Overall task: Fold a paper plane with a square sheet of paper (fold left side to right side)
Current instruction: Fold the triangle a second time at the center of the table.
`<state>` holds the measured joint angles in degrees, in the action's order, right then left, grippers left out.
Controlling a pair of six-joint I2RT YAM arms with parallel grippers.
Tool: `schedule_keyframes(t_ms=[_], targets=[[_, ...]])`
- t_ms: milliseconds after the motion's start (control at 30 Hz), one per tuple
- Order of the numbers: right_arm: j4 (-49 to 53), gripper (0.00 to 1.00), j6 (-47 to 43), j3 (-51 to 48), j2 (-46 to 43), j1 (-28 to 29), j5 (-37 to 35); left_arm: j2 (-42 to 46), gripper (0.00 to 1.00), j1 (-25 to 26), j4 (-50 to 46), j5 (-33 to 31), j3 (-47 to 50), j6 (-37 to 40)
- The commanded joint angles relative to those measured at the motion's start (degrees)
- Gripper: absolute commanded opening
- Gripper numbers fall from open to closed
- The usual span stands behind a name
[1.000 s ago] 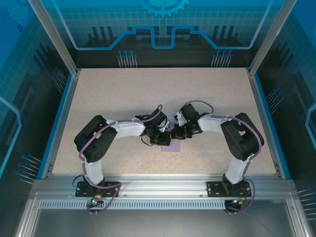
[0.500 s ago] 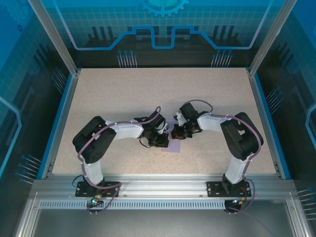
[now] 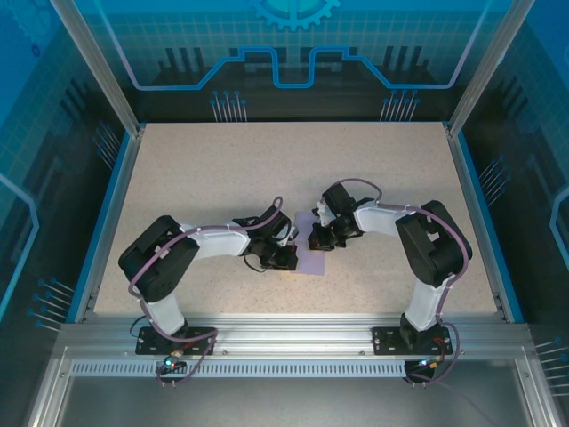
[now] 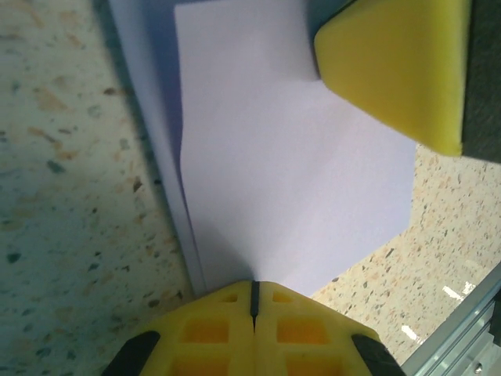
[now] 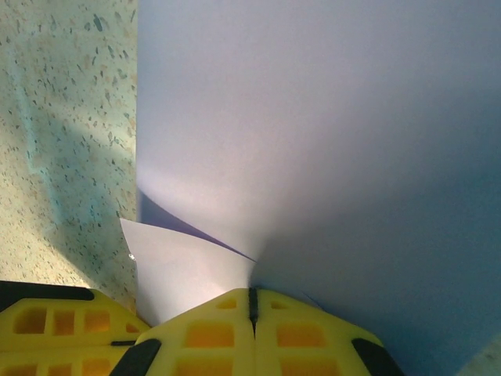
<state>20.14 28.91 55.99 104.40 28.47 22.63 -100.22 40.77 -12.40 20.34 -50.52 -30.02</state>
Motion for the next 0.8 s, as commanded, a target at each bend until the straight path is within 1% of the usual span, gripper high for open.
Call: schedule_keyframes(t_ms=[0,433,533,633,700,733,767], targets=[[4.25,0.00,-0.87,-0.87,3.01,-0.52,-5.69,0.93,0.03,0.18,-7.52,-2.36,3.09,-0.08],[3.55,0.00,-0.66,-0.57,1.99,-0.52,-5.34,3.97,0.03,0.26,-8.86,-3.66,4.85,0.48],[2.56,0.00,-0.47,-0.46,0.82,-0.55,-4.86,5.21,0.03,0.20,-8.91,-3.42,4.95,0.58],[0.74,0.02,-0.23,-0.11,-1.47,-0.51,-3.48,7.05,0.04,-0.12,-8.78,-2.99,4.99,0.32],[-0.48,0.05,0.00,0.04,-3.66,-0.60,-3.20,8.61,0.08,-0.72,-8.29,-2.39,4.92,-0.21],[-0.69,0.08,0.10,0.04,-5.06,-0.56,-3.69,9.43,0.13,-1.20,-8.00,-2.16,4.90,-0.42],[-0.72,0.14,0.03,0.04,-6.64,-0.61,-4.54,10.26,0.18,-1.74,-7.68,-2.14,4.68,-0.64]])
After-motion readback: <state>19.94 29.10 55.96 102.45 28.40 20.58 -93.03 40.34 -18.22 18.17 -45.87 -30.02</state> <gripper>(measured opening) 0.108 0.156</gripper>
